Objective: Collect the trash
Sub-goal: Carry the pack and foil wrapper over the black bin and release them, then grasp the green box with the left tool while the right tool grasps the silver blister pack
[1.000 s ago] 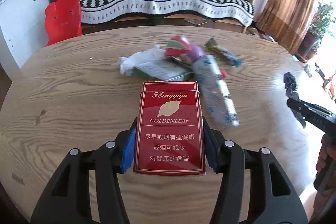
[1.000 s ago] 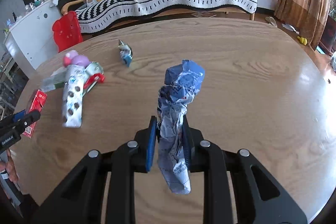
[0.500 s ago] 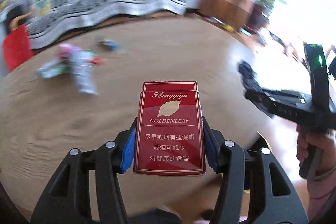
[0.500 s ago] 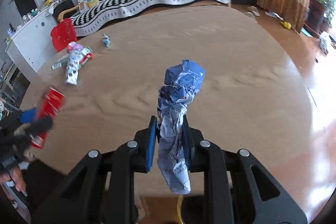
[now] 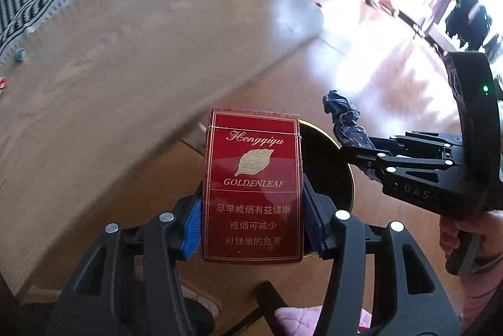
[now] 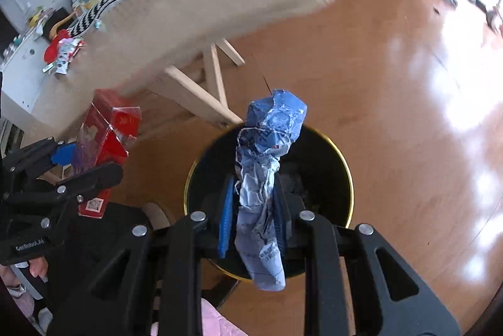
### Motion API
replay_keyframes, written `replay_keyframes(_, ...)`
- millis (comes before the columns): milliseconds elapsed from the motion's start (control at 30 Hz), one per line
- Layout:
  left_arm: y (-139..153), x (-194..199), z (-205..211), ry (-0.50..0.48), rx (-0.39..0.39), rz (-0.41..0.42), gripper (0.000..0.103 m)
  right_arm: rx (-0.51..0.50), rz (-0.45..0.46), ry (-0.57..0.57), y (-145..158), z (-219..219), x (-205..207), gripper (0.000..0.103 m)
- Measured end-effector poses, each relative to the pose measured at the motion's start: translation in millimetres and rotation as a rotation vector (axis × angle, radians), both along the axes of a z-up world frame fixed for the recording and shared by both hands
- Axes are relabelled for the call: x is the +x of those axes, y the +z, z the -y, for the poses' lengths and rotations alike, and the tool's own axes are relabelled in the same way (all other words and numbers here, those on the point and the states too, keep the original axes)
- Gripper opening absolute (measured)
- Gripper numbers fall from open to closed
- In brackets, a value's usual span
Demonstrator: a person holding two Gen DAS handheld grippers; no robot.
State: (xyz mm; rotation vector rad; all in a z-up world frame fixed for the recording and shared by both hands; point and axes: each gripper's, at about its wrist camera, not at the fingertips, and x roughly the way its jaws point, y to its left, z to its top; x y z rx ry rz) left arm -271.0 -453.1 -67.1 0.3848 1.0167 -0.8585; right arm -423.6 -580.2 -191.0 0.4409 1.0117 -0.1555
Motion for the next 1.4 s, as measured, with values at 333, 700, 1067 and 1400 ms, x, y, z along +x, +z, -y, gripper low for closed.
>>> replay_keyframes(333,-19.5,-0.8,22.4,-0.02,0.05,-0.029,0.053,0.048,0.006,-0.011,-20.4,21.6,-8.9,0.023)
replay_keyframes(700,-27.0,3.6,34.5,-0.054,0.071,-0.044,0.053,0.065,-0.016,-0.033,-27.3,28.0,-3.3,0.023)
replay_keyframes(1067,-0.6,0.9,21.2,-0.093,-0.035,0.106,0.097,0.061,0.042,-0.145,-9.0,50.0,-16.3,0.081)
replay_keyframes(1400,56.1,40.9,-46.4,0.073,-0.108,0.214,0.097,-0.385,0.082,-0.257,26.2,27.4,1.5,0.096)
